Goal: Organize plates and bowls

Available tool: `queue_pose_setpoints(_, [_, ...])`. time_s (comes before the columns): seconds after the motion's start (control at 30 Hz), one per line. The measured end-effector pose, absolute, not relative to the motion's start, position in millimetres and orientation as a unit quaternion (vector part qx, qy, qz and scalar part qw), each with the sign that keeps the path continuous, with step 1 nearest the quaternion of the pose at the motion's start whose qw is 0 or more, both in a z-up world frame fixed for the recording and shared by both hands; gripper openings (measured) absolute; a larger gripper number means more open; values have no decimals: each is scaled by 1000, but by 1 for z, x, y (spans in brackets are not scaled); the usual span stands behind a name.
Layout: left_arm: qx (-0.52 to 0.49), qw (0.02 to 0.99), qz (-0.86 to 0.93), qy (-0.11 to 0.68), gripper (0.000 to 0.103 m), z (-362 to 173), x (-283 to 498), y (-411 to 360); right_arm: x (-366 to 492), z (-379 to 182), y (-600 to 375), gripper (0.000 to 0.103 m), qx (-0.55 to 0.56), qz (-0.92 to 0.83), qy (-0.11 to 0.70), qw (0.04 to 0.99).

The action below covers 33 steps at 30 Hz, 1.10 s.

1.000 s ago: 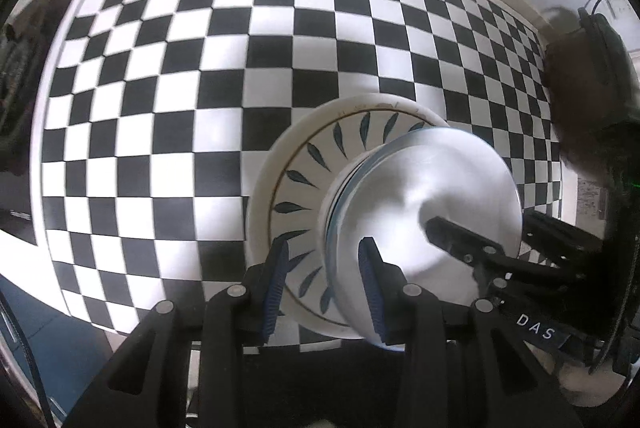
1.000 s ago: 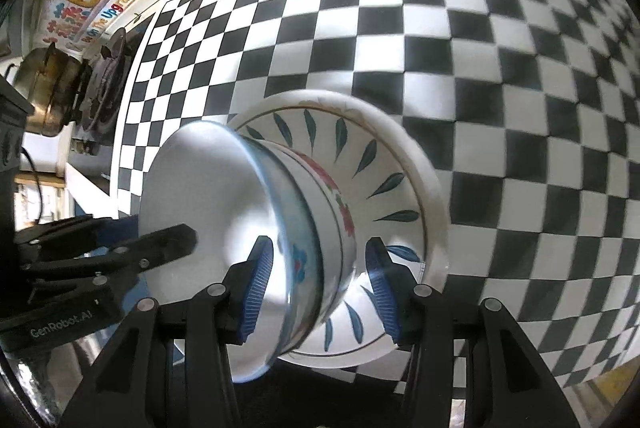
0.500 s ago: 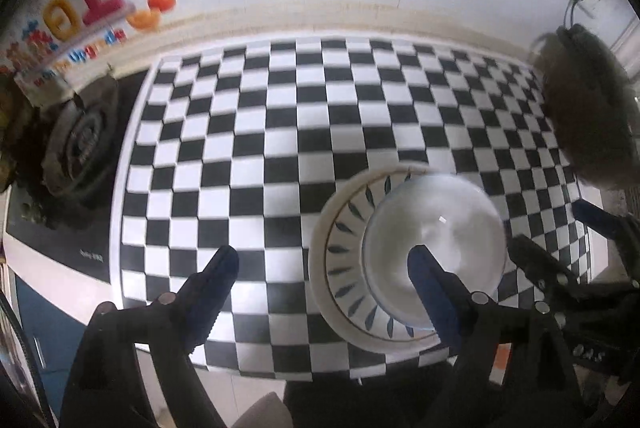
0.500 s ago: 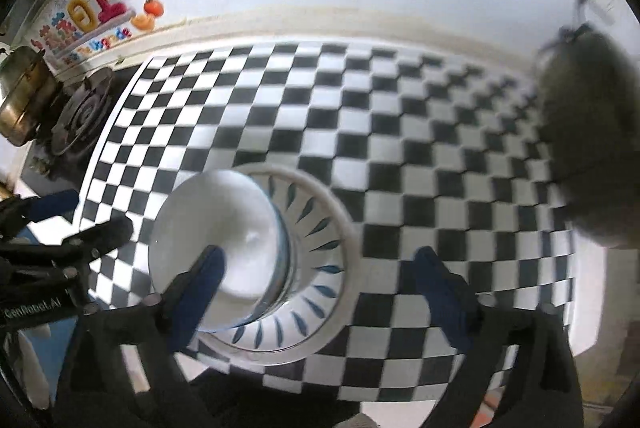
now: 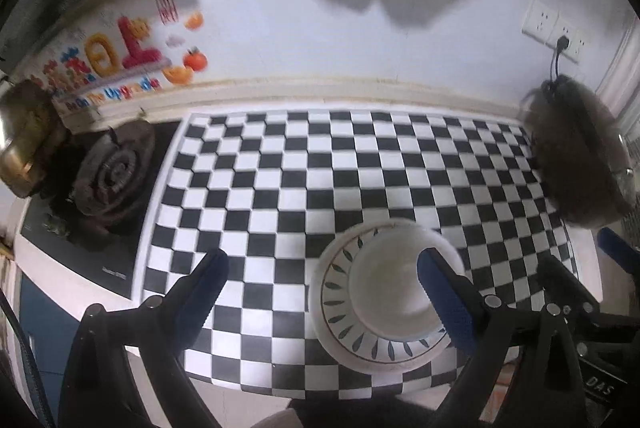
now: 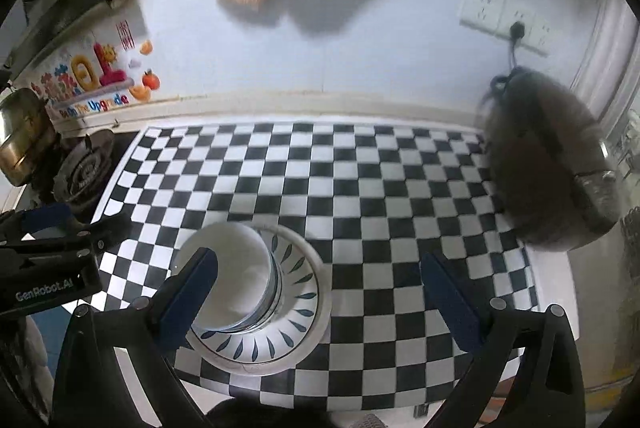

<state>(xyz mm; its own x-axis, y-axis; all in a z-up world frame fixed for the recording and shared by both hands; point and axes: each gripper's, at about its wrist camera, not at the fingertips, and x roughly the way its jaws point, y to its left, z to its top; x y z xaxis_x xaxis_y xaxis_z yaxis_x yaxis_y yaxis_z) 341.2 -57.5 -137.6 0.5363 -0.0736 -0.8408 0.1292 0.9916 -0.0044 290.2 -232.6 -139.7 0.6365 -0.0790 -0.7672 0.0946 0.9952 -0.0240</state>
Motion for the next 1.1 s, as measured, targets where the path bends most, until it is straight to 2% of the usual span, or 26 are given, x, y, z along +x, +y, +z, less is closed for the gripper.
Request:
queue_pose_setpoints(0.4, [28,909,-23,416,97,-68,262,-65,211,-60,-242,103,11,-41,354,934])
queue_pose_setpoints(0.57, [17,915,-9,403,97,-41,219,-65,171,-37,-249,103,10,-51,351,935])
queue_pose_setpoints(0.63, [18,918,-6,397,101,-33,203,-64,153,-28,-250,103,8,-52,346,937])
queue_pose_setpoints(1.1, [32,942,-9,335,101,20,108,-41,35,32,-214,103,-7,-96,302,948])
